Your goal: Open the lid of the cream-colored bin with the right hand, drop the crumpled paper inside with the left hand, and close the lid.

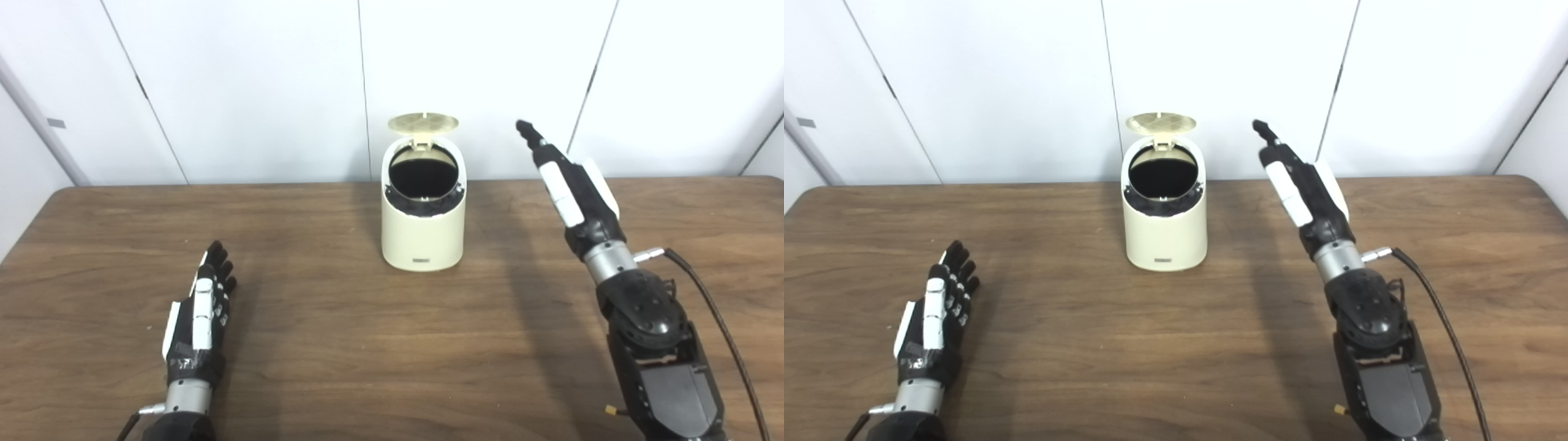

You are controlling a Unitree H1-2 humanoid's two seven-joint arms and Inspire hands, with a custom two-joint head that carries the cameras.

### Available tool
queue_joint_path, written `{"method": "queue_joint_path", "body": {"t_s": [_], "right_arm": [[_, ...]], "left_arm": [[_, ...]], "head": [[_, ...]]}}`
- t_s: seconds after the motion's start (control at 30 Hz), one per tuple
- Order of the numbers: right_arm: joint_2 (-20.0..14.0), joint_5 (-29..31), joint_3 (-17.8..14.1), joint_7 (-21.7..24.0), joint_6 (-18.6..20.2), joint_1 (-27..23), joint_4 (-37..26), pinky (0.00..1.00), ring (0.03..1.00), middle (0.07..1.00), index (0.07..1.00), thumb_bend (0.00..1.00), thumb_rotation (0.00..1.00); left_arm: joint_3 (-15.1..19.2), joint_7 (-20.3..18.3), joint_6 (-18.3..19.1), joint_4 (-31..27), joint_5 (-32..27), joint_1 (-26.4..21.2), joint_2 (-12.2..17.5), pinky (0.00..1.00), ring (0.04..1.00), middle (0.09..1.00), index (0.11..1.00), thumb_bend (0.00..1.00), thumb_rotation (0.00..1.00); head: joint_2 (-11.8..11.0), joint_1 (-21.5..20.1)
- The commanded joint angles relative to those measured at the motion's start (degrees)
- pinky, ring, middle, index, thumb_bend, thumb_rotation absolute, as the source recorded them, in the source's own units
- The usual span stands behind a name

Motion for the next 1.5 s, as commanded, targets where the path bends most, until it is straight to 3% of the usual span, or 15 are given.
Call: {"method": "queue_joint_path", "body": {"t_s": [0.0,0.3,1.17,1.47], "right_arm": [[-1.0,-2.9,0.7,-0.5,-0.5,-3.6,-2.2,1.00,0.975,0.948,0.918,0.54,1.00],[-1.6,-7.4,2.3,0.8,2.4,-7.3,-3.0,0.88,0.928,0.937,0.913,0.51,1.00],[-4.5,-13.5,6.9,5.3,2.7,-15.5,0.7,0.82,0.895,0.915,0.897,0.59,1.00],[-5.9,-15.5,9.1,10.2,5.0,-16.5,-0.7,0.85,0.920,0.921,0.900,0.52,1.00]], "left_arm": [[-0.1,0.0,-1.4,1.3,0.3,0.0,-0.1,1.00,1.000,1.000,1.000,0.46,0.91],[-0.4,0.1,-2.1,1.6,0.7,0.2,-0.3,1.00,1.000,1.000,1.000,0.46,0.92],[-0.5,0.3,-2.3,2.5,0.2,0.3,-1.3,1.00,1.000,1.000,1.000,0.44,0.92],[-0.2,0.6,-2.4,2.7,0.0,0.3,-2.2,1.00,1.000,1.000,1.000,0.42,0.93]], "head": [[-0.1,0.0],[-0.4,0.1],[-0.6,0.4],[-0.7,0.5]]}}
